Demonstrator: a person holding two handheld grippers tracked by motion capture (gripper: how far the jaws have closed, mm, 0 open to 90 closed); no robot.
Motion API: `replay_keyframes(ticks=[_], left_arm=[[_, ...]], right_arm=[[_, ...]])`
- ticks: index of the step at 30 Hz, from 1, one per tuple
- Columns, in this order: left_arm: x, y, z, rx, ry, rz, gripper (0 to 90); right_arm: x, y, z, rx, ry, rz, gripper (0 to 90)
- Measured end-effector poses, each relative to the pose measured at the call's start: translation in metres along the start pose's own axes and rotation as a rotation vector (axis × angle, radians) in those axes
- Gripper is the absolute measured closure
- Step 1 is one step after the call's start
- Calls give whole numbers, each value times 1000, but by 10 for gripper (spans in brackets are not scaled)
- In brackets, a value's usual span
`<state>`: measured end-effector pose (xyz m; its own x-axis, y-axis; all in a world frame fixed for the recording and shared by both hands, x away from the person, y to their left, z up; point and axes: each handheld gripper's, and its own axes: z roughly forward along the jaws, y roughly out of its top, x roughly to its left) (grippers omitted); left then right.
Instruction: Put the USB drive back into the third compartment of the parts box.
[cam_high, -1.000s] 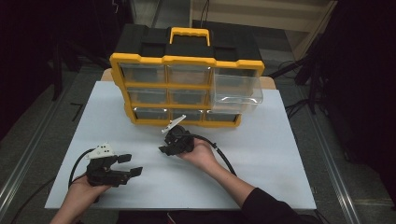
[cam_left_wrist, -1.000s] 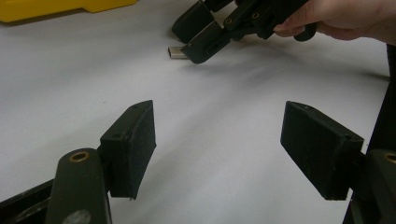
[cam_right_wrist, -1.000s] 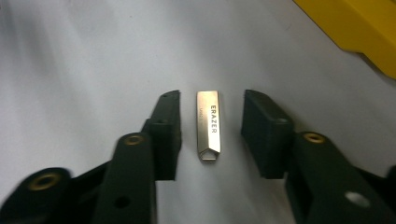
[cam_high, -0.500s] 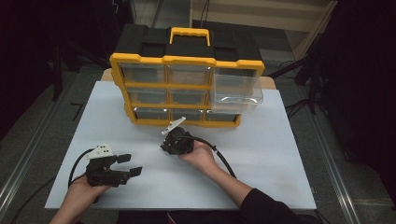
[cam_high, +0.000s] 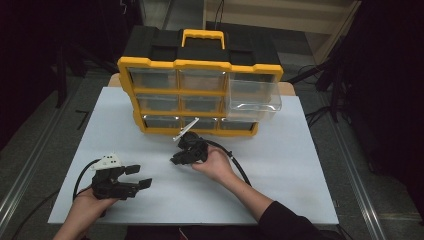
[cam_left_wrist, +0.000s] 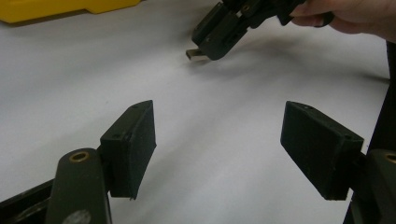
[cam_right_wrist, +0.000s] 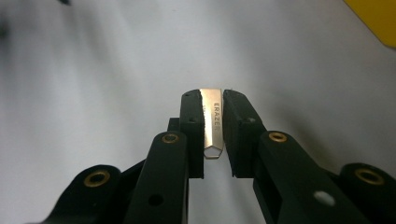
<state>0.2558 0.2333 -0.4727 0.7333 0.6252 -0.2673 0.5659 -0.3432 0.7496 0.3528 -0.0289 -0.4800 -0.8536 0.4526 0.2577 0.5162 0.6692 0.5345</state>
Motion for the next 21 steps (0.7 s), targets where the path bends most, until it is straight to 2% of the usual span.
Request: replay_keyframes(ticks=[6, 7, 8, 9, 13, 14, 15, 17, 21], left_arm=[[1, 1, -1, -4, 0, -1, 278], [1, 1, -1, -4, 0, -1, 278], [1, 1, -1, -3, 0, -1, 278], [1, 1, -1, -3, -2, 0, 278], [0, 1, 0, -3, -3, 2, 278], [0, 2, 1, -2, -4, 2, 278], [0, 2, 1, -3, -4, 2, 278], [1, 2, 1, -2, -5, 3, 278], [1, 3, 2, 0, -8, 9, 278]], right_arm=[[7, 6, -11, 43, 20, -73, 765], [8, 7, -13, 55, 27, -71, 765], [9, 8, -15, 46, 33, -93, 765], [11, 9, -17, 60, 32, -82, 765], [13, 11, -27, 49, 39, -92, 765], [15, 12, -30, 53, 41, -79, 765], [16, 12, -32, 48, 39, -98, 765], [20, 14, -39, 59, 33, -78, 765], [24, 16, -49, 49, 45, -88, 765]])
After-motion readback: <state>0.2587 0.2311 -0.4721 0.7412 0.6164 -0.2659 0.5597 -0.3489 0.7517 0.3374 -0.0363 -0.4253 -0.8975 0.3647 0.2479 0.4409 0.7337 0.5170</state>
